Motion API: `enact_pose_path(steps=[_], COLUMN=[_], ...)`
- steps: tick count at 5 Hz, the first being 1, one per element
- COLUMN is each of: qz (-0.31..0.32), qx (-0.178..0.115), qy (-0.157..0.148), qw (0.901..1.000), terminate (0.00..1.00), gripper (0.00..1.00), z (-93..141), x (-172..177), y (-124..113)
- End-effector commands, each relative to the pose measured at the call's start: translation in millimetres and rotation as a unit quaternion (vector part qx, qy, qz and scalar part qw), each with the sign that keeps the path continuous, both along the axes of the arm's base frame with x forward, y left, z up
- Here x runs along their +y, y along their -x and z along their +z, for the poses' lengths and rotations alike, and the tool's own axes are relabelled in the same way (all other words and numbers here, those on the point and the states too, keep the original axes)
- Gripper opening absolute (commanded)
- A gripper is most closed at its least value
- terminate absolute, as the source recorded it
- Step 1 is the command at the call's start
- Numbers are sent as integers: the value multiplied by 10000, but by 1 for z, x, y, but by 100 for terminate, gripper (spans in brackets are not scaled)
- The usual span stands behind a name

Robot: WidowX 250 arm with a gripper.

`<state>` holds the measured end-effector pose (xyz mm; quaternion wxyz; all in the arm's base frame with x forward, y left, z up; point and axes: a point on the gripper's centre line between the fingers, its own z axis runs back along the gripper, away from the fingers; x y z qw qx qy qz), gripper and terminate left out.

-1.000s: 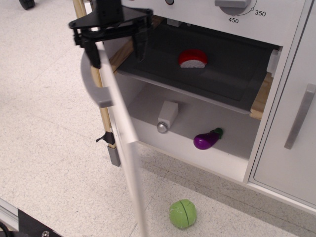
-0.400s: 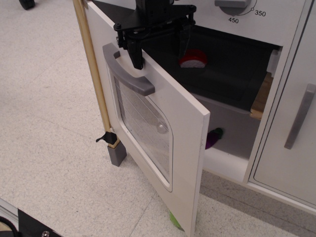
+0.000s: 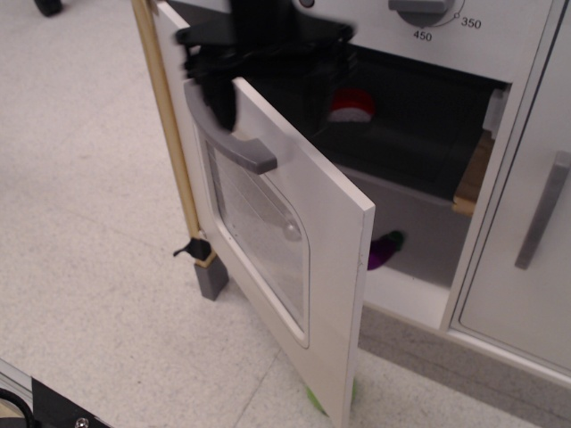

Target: Close oven

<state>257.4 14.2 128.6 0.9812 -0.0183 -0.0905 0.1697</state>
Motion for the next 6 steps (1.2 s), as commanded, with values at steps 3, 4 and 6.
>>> enact_pose_path(steps=[3, 4, 6], qz=[-973, -996, -711], qx=[-86, -134, -329], qy=[-639, -456, -157], qw=[9932, 9939, 9968], terminate=[0, 0, 0], gripper=[100, 100, 100], z=[-80, -80, -87], x=[-14, -27, -44], y=[2, -13, -57])
